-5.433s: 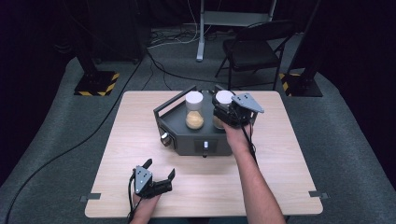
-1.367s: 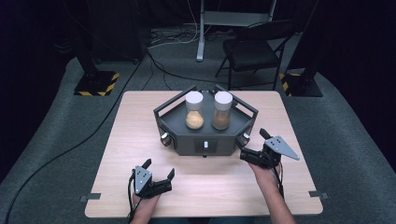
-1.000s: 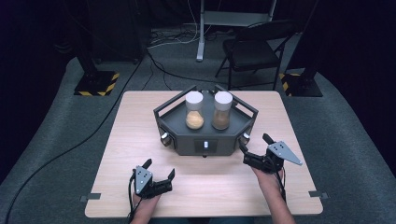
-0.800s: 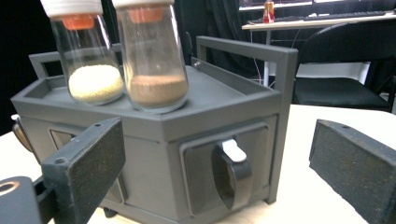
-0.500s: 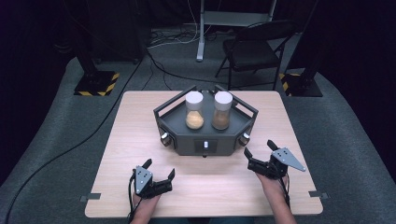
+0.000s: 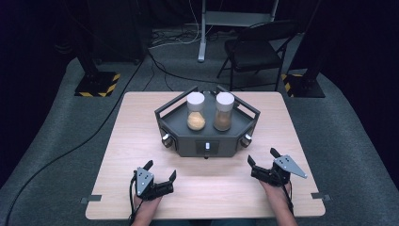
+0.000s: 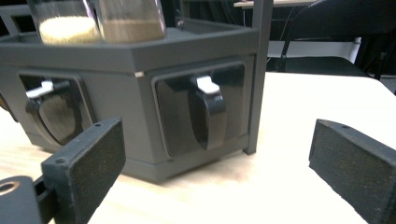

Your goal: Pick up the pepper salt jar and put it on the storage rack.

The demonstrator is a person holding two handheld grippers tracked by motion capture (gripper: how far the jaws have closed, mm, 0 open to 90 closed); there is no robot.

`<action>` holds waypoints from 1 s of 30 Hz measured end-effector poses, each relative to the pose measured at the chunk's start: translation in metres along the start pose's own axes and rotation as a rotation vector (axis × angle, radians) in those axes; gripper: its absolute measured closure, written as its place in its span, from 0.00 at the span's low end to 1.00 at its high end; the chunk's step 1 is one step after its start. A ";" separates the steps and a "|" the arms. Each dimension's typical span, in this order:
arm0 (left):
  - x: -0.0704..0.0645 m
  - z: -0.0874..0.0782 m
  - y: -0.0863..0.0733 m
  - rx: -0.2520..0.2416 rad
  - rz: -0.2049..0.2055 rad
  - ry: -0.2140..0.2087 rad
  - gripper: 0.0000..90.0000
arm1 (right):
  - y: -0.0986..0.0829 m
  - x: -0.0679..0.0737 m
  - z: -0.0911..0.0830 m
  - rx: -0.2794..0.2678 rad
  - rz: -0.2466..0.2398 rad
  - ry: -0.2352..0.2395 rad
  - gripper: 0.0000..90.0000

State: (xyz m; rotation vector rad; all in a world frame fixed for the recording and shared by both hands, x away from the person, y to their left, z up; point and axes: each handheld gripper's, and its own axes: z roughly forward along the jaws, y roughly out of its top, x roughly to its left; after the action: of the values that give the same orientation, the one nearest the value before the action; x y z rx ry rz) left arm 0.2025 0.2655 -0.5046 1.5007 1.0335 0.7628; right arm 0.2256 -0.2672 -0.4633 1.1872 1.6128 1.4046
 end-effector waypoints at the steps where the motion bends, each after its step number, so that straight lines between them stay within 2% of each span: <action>1: 0.000 0.000 0.000 0.000 0.000 0.000 0.01 | -0.001 0.000 0.000 0.005 0.002 -0.001 0.03; 18: 0.000 0.000 0.000 0.002 0.003 0.000 0.01 | -0.018 -0.005 -0.003 0.075 0.025 -0.023 0.03; 25: 0.000 0.000 0.000 0.002 0.004 -0.001 0.01 | -0.020 -0.004 -0.001 0.106 0.002 -0.019 0.03; 30: 0.000 0.000 0.001 0.003 0.002 -0.001 0.01 | -0.018 -0.003 0.001 0.120 0.002 -0.022 0.04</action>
State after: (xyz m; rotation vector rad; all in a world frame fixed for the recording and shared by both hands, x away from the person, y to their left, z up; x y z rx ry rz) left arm 0.2029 0.2651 -0.5041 1.5052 1.0327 0.7618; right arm 0.2243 -0.2694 -0.4813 1.2689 1.7014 1.3071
